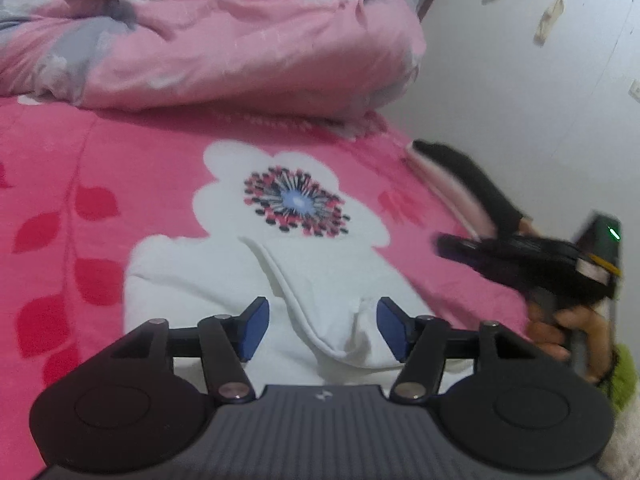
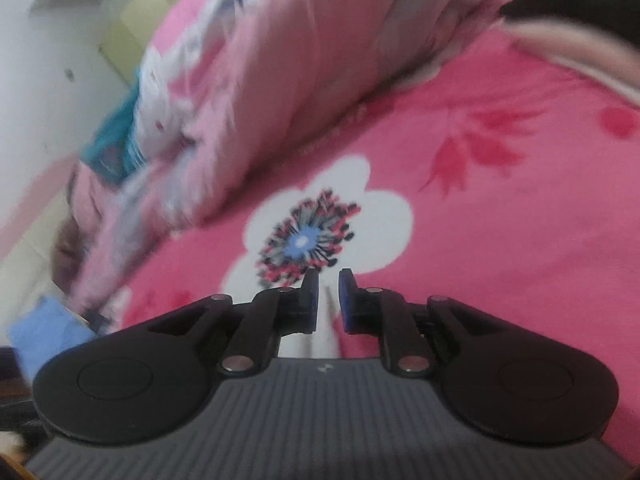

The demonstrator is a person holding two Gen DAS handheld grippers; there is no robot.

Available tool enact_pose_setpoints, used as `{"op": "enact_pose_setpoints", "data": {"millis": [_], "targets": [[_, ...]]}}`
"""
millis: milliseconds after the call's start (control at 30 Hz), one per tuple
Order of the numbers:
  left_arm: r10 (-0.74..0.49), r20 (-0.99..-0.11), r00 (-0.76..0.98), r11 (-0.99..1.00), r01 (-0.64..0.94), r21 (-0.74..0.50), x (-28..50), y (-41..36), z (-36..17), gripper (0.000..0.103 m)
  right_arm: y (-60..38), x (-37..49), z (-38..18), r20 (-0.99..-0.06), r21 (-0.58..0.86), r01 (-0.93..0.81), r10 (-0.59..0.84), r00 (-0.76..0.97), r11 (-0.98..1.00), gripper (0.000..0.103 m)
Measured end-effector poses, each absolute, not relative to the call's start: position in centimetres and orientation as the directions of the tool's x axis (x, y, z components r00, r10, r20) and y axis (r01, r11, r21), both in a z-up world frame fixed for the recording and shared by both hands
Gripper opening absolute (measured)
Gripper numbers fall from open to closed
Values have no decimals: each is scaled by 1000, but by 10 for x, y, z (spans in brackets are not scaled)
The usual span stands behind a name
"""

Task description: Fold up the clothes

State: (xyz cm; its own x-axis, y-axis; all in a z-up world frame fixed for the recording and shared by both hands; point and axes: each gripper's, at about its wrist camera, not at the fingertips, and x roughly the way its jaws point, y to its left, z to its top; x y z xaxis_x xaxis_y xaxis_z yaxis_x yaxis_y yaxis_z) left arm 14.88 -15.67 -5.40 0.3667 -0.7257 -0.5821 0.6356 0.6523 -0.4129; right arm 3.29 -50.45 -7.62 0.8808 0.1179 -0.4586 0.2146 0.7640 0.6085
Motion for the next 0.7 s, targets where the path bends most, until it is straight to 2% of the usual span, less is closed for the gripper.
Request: {"op": "enact_pose_setpoints", "data": {"millis": [133,233,367,533,600,700], "targets": [[-726,-588,357,640,665,-385,123,-133,-43,62,-501,-43,-65,-430,684,225,134,893,694,19],[-728,-604,323,606,716,-347,94,-125,-41,62,-485,-91,-78,-436,751,249,176,883,611,20],[-710,-638,297,544,807,-229,42,-124,-40,62,-461,-135,-103,-445,801,290,197,874,523,20],[-668,-668,328,528,841,-116,-4,-109,-53,61,-430,-167,-120,-385,870,266,237,892,414,20],[-640,-676,365,544,836,-64,-13,-105,-61,60,-419,-174,-118,-377,864,252,229,898,435,20],[-608,-667,431,563,826,22,-23,-102,-71,57,-395,-167,-95,-412,731,211,173,895,649,20]]}}
